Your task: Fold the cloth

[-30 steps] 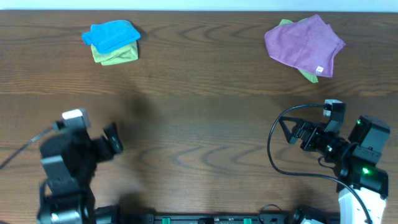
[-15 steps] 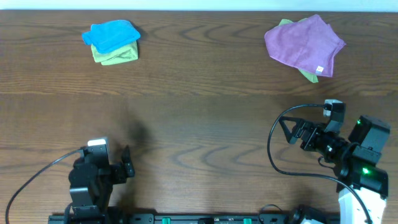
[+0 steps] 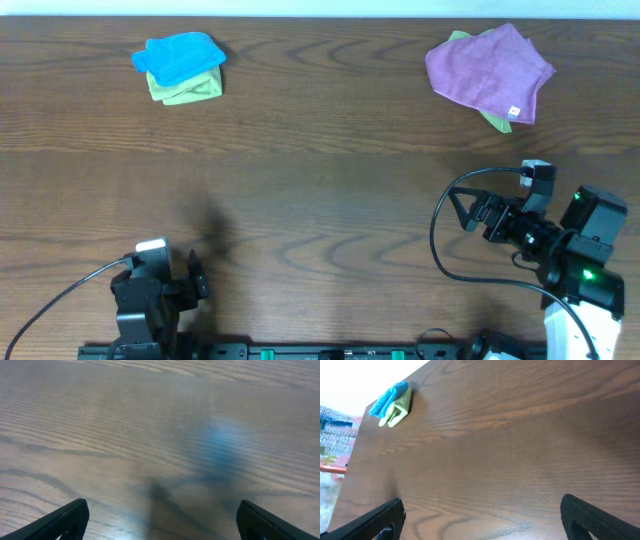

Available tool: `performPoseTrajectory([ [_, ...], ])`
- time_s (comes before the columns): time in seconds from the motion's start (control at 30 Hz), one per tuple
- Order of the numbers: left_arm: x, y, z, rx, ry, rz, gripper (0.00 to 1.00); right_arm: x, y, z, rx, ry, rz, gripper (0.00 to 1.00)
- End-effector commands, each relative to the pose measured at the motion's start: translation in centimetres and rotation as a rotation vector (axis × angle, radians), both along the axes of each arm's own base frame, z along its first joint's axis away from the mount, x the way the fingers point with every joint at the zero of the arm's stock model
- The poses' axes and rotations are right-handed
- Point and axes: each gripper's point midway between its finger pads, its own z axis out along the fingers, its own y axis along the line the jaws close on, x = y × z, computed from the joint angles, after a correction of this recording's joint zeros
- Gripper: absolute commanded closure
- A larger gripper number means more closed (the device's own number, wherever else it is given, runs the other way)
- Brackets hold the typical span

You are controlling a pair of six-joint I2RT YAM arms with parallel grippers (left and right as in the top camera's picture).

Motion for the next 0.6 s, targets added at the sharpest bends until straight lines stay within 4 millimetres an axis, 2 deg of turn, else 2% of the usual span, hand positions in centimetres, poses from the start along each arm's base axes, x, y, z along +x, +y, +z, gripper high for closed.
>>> performPoseTrajectory([
  [0.0, -0.23, 0.28, -0.27, 0.02, 0.002, 0.008, 0.05, -0.17, 0.14, -0.01, 0.02, 0.003, -0.001, 0.01],
  [0.57, -0.39, 0.25, -0.29, 0.018, -0.001, 0.007, 0.05, -0.17, 0.14, -0.01, 0.02, 0.003, -0.001, 0.01],
])
